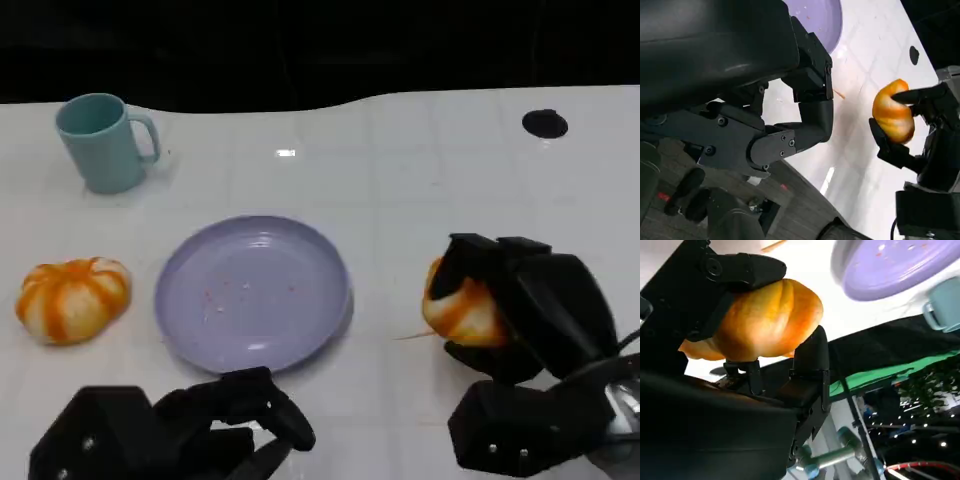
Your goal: Grasp the bread from the table and place it into the plate.
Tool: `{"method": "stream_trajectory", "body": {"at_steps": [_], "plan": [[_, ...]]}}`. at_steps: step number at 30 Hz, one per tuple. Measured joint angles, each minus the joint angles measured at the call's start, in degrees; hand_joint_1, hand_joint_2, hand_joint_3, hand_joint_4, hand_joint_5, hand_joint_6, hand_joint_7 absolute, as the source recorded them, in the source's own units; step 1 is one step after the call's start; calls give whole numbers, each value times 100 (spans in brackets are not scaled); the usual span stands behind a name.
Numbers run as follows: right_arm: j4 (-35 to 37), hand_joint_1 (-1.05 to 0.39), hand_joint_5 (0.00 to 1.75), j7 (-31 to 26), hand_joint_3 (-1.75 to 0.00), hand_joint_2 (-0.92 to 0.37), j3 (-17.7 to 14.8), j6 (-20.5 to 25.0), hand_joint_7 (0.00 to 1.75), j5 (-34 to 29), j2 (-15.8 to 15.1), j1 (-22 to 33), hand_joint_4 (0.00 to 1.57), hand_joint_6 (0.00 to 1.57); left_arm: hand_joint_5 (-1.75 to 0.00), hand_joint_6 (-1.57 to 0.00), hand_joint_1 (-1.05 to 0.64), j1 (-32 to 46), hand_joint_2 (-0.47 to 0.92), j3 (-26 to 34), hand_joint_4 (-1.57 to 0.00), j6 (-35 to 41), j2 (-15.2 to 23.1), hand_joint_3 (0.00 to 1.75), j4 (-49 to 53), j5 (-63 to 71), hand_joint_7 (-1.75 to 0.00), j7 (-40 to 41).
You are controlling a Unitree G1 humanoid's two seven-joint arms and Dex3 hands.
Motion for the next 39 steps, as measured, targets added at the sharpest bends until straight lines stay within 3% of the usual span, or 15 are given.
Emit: {"method": "stream_trajectory", "body": {"at_steps": [12, 25, 28, 34, 37, 38, 39], "plan": [[337, -12, 175, 439, -129, -28, 298, 125, 175, 79, 838, -754, 95, 69, -175, -58, -35, 0, 92, -111, -66, -30, -50, 54, 28, 106, -148, 5], [2191, -15, 175, 177, -125, -35, 709, -195, 172, 196, 1583, -1871, 92, 66, -175, -59, -34, 33, 92, -238, -67, -53, -122, 54, -18, 153, -146, 72], [2661, -16, 175, 27, -120, -40, 758, -240, 157, 193, 1758, -2079, 90, 68, -175, -59, -33, 72, 91, -271, -66, -53, -130, 55, -48, 172, -145, 136], [3416, -16, 175, -129, -113, -45, 809, -316, 170, 239, 2092, -2524, 88, 62, -175, -59, -33, 146, 90, -342, -66, -57, -127, 57, -105, 231, -145, 156], [3742, -15, 175, -190, -106, -46, 811, -334, 150, 285, 2262, -2693, 82, 67, -175, -60, -34, 186, 89, -342, -68, -56, -130, 58, -114, 231, -145, 157], [3832, -17, 172, -200, -95, -51, 810, -342, 129, 317, 2305, -2741, 75, 69, -175, -60, -34, 196, 89, -342, -68, -56, -131, 58, -115, 230, -145, 157], [3924, -20, 146, -192, -72, -64, 806, -335, 96, 347, 2354, -2789, 69, 72, -175, -60, -33, 201, 89, -342, -68, -56, -131, 58, -117, 230, -145, 157]]}}
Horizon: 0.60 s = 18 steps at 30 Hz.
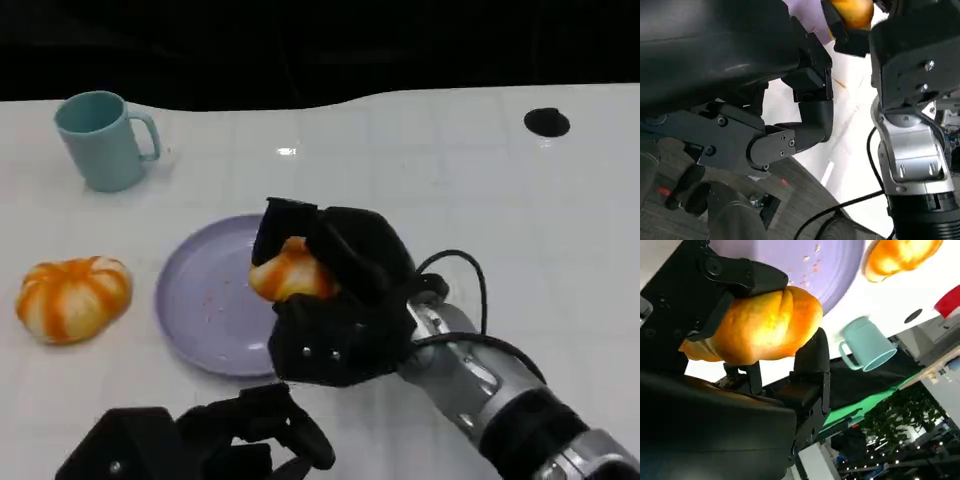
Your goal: Grasp the bread from the table and place it into the plate.
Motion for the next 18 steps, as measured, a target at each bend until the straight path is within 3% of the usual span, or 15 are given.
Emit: {"method": "stream_trajectory", "body": {"at_steps": [1, 3, 4, 6, 7, 9, 14, 18], "plan": [[60, -22, 131, 79, -56, -71, -7, 55, 76, 45, 47, -46, 66, 72, -175, -60, -33, 3, 89, 0, -68, 0, 1, 58, -3, 1, -145, 0], [115, -24, 119, 417, -35, -81, -19, 252, 39, 165, 93, -158, 59, 74, -175, -60, -33, 4, 89, -1, -67, 1, 1, 59, -23, 1, -144, 0], [122, -31, 96, 606, -28, -85, -20, 348, 22, 212, 92, -205, 42, 66, -175, -60, -33, 6, 89, 1, -67, 1, 1, 59, -34, -1, -144, 0], [123, -43, 65, 922, -23, -90, 26, 459, 6, 219, 72, -265, 20, 51, -175, -60, -33, 9, 88, 3, -67, 1, -1, 60, -37, -4, -144, 0], [120, -53, 52, 1115, -26, -91, 104, 479, 3, 207, 35, -307, 8, 40, -175, -60, -33, 9, 88, 4, -67, 1, -1, 60, -40, -5, -144, 0], [66, -64, 37, 1480, -30, -92, 227, 587, 1, 130, -32, -358, 2, 30, -175, -60, -33, 9, 88, 4, -67, 1, -1, 61, -44, -5, -144, 0], [-243, -82, 11, 2155, -43, -92, 403, 1007, 1, 88, -157, -384, 0, 14, -175, -60, -36, 9, 88, 5, -68, 0, 2, 61, -46, -2, -144, 0], [-608, -90, 2, 2583, -46, -92, 522, 1279, 0, 90, -210, -371, 0, 8, -175, -60, -35, 4, 87, 3, -67, -7, 31, 62, -46, 39, -145, 0]]}}
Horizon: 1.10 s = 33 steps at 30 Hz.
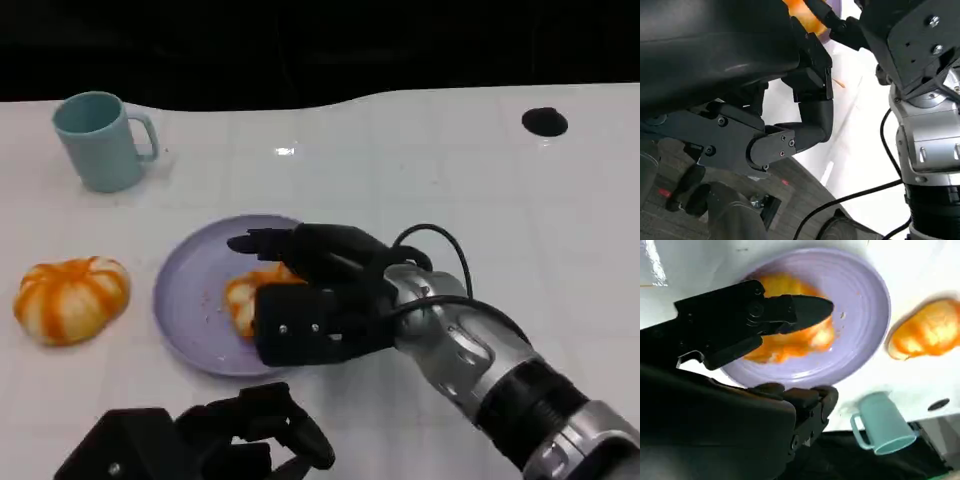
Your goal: Grasp the bread from the table and place it into the plate.
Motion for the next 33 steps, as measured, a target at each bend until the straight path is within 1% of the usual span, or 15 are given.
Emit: {"method": "stream_trajectory", "body": {"at_steps": [5, 10, 15, 19, 24, 26, 27, 29, 30, 32, 33], "plan": [[-580, -92, 2, 309, -47, -92, 60, 250, 0, 1, -103, 114, 1, 7, -175, -60, -35, -3, 86, 1, -67, -28, 7, 63, 1, 30, -145, 0], [-1351, -88, 5, 536, -46, -92, 66, 428, 1, 10, -336, 425, 6, 8, -175, -60, -34, -5, 85, 4, -67, -47, 5, 65, 2, 31, -146, 0], [-2248, -80, 10, 585, -42, -92, 17, 352, 3, 55, -690, 882, 13, 13, -175, -59, -35, -34, 85, 33, -68, -47, 11, 66, 46, 30, -146, -1], [-2836, -72, 18, 543, -33, -92, -134, 45, 7, 149, -1013, 1239, 21, 22, -175, -59, -35, -85, 83, 48, -67, -57, 31, 68, 119, 56, -147, -2], [-3431, -61, 35, 420, -22, -92, -401, -350, 14, 332, -1321, 1746, 37, 39, -175, -58, -36, -160, 83, 53, -67, -102, 40, 70, 221, 75, -148, -3], [-3592, -56, 45, 326, -21, -92, -529, -500, 18, 431, -1380, 1927, 48, 48, -175, -58, -36, -186, 83, 51, -67, -117, 40, 70, 250, 76, -148, -3], [-3684, -53, 51, 284, -21, -92, -606, -553, 19, 497, -1398, 2030, 51, 52, -175, -58, -37, -206, 83, 53, -68, -119, 37, 70, 257, 76, -149, -3], [-3870, -45, 67, 175, -16, -92, -715, -682, 24, 574, -1447, 2226, 62, 64, -175, -57, -36, -234, 84, 59, -69, -120, 33, 69, 298, 72, -149, -4], [-3968, -44, 70, 89, -15, -92, -789, -784, 25, 592, -1474, 2346, 65, 66, -175, -57, -35, -238, 84, 65, -69, -120, 29, 69, 320, 69, -149, -3], [-4105, -39, 84, -65, -12, -92, -902, -953, 29, 603, -1539, 2544, 67, 72, -175, -57, -35, -237, 84, 85, -69, -119, 26, 69, 349, 62, -150, -4], [-4143, -36, 97, -139, -11, -92, -957, -1043, 33, 614, -1557, 2636, 68, 75, -175, -57, -35, -239, 84, 101, -69, -118, 23, 69, 355, 53, -150, -4]]}}
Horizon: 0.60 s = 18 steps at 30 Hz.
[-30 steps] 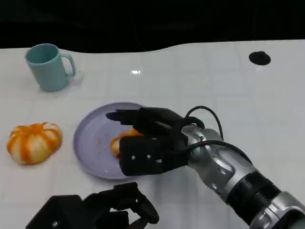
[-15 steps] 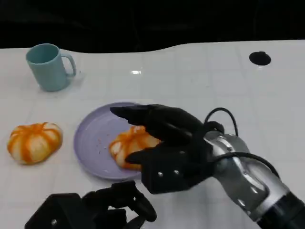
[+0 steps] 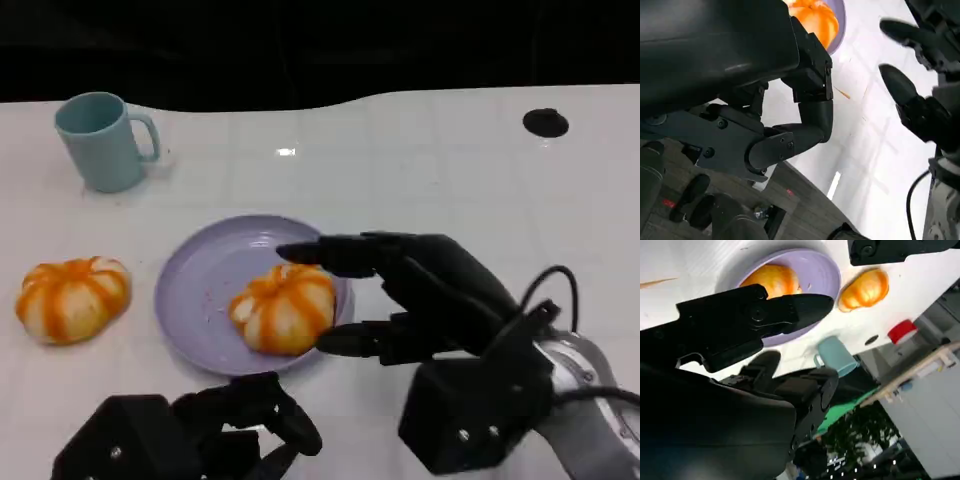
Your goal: Grasp the bread from the table and place it into the plate.
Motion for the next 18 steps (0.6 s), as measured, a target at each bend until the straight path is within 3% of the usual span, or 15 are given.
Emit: {"method": "stream_trajectory", "body": {"at_steps": [7, 11, 14, 16, 17, 18], "plan": [[-126, -26, 126, -390, -9, -91, -365, -725, 51, 217, -108, 604, 66, 79, -175, -57, -35, 3, 84, 21, -69, -55, 1, 68, 44, -30, -150, -11], [-303, -25, 141, -439, -11, -91, -544, -912, 64, 297, -238, 940, 66, 79, -175, -58, -37, 13, 87, 37, -66, -65, 2, 64, 50, -48, -148, -14], [-462, -22, 144, -463, -13, -91, -650, -974, 73, 337, -336, 1218, 69, 81, -175, -59, -37, 19, 87, 55, -65, -72, 5, 62, 50, -90, -147, -15], [-561, -20, 137, -463, -17, -90, -748, -1013, 75, 387, -386, 1397, 74, 83, -175, -59, -37, 18, 87, 57, -65, -77, 7, 62, 50, -99, -147, -17], [-635, -18, 136, -465, -29, -85, -813, -1025, 76, 404, -436, 1497, 76, 84, -175, -59, -37, 23, 89, 62, -65, -82, 8, 60, 50, -111, -145, -17], [-697, -16, 142, -469, -59, -70, -859, -1029, 81, 404, -477, 1573, 76, 86, -175, -60, -38, 27, 90, 67, -65, -81, 11, 58, 49, -122, -144, -17]]}}
